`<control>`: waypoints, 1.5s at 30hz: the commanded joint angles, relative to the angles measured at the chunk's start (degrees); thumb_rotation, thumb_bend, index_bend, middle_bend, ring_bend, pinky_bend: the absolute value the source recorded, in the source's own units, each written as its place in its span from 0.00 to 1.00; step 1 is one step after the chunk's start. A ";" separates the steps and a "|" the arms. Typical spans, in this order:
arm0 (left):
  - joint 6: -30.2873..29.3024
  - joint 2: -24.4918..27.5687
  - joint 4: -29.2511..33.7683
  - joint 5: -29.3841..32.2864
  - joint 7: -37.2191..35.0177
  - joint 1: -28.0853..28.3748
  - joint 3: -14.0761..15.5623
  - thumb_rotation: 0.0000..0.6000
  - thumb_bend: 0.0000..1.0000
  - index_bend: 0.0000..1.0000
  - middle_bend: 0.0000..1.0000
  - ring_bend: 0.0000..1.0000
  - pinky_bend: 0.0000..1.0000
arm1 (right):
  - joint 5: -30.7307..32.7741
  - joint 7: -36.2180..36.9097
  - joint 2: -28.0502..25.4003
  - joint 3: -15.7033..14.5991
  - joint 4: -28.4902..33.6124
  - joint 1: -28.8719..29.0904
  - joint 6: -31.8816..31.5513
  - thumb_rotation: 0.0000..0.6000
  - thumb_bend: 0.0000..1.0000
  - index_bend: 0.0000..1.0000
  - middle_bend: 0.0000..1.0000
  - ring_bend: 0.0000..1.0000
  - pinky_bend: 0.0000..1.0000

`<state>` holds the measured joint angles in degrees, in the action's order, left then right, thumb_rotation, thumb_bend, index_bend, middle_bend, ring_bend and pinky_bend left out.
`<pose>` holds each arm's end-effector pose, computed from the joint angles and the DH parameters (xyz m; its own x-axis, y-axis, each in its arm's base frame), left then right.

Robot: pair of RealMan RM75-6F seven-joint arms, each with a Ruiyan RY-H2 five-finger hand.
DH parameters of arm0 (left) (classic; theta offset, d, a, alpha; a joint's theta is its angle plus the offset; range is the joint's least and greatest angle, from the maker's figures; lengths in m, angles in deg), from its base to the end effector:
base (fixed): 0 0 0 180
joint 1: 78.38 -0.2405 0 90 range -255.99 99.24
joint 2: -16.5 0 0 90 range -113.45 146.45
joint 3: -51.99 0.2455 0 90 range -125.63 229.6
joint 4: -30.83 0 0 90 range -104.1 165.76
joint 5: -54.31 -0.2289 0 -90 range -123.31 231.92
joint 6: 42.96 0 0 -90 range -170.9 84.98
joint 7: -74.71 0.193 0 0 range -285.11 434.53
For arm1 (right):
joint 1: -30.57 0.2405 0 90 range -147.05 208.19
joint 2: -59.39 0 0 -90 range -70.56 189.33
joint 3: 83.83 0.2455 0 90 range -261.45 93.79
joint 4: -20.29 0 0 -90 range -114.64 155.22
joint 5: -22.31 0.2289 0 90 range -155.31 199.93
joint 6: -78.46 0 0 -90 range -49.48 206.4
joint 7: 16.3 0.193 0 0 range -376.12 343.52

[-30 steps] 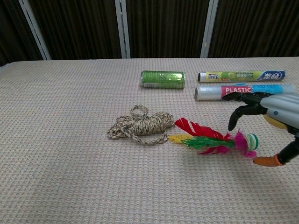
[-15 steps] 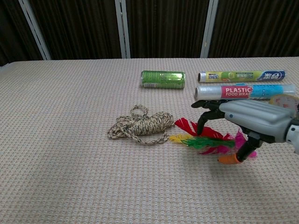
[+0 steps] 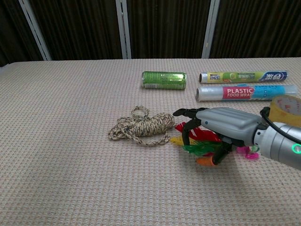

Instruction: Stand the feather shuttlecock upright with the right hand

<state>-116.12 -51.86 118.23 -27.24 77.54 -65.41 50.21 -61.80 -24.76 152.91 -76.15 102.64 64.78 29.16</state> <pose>-0.3154 0.2691 0.0879 0.4504 0.1668 0.8771 0.8927 -0.0666 -0.4457 -0.1299 -0.3193 -0.1048 0.4175 -0.3847 0.8232 -0.8345 -0.5208 0.1798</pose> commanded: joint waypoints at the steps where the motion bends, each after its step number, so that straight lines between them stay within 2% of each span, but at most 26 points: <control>1: -0.33 0.03 -0.08 0.16 -0.07 -0.14 -0.16 1.00 0.26 0.00 0.00 0.00 0.00 | -0.50 0.84 0.44 -0.11 -1.03 0.79 -0.19 1.00 0.31 0.52 0.01 0.00 0.00; 7: 0.02 -0.08 -0.32 0.28 0.03 -0.03 -0.06 1.00 0.25 0.00 0.00 0.00 0.00 | -2.06 1.22 -0.09 -0.38 -2.91 1.49 -1.84 1.00 0.33 0.62 0.07 0.00 0.00; 11: -0.70 -0.13 -0.11 -0.11 0.35 -0.27 0.03 1.00 0.26 0.00 0.00 0.00 0.00 | -2.69 1.25 -2.00 -0.87 -2.34 1.08 -3.47 1.00 0.33 0.63 0.08 0.00 0.00; 19: -0.88 -0.16 0.35 -0.54 1.41 -0.56 0.68 1.00 0.25 0.00 0.00 0.00 0.00 | -4.02 -0.75 -11.11 -1.68 2.86 -1.35 -8.64 1.00 0.33 0.63 0.10 0.00 0.00; 25: -2.34 -0.01 1.05 -1.21 2.31 -1.33 1.08 1.00 0.26 0.00 0.00 0.00 0.00 | -1.71 -1.79 -19.95 -1.01 6.08 -4.14 -11.98 1.00 0.33 0.62 0.10 0.00 0.00; 29: -2.41 -0.18 1.49 -1.43 3.16 -1.42 1.33 1.00 0.26 0.00 0.00 0.00 0.00 | 0.26 -0.02 -23.84 -0.63 6.41 -5.55 -12.86 1.00 0.33 0.60 0.09 0.00 0.00; 31: -2.50 -0.24 1.81 -1.68 3.47 -1.46 1.47 1.00 0.26 0.00 0.00 0.00 0.00 | 0.35 1.00 -25.35 -0.86 6.71 -6.34 -13.66 1.00 0.34 0.57 0.07 0.00 0.00; 34: -2.59 -0.32 2.20 -1.99 3.88 -1.48 1.63 1.00 0.26 0.00 0.00 0.00 0.00 | 0.18 1.73 -27.29 -1.74 7.93 -7.69 -14.74 1.00 0.34 0.46 0.03 0.00 0.00; 37: -2.63 -0.31 2.57 -2.56 3.89 -1.46 1.88 1.00 0.26 0.00 0.00 0.00 0.00 | -1.20 3.14 -28.86 -2.58 9.72 -9.09 -16.83 1.00 0.31 0.29 0.00 0.00 0.00; 39: -2.62 -0.18 2.77 -3.08 3.49 -1.41 2.08 1.00 0.26 0.00 0.00 0.00 0.00 | -2.66 3.79 -29.82 -3.18 11.01 -10.38 -19.22 1.00 0.24 0.13 0.00 0.00 0.00; 41: -2.81 -0.01 2.89 -3.65 2.87 -1.38 2.18 1.00 0.26 0.00 0.00 0.00 0.00 | -4.24 3.33 -31.37 -4.07 13.14 -12.08 -21.99 1.00 0.18 0.03 0.00 0.00 0.00; 45: -3.01 0.20 2.63 -4.25 1.85 -1.32 2.23 1.00 0.26 0.00 0.00 0.00 0.00 | -6.23 -1.42 -34.88 -5.29 18.67 -16.45 -28.90 1.00 0.09 0.00 0.00 0.00 0.00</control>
<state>-119.09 -51.73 120.94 -31.40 79.55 -66.75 52.43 -66.31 -23.22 120.51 -80.32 117.84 51.32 4.32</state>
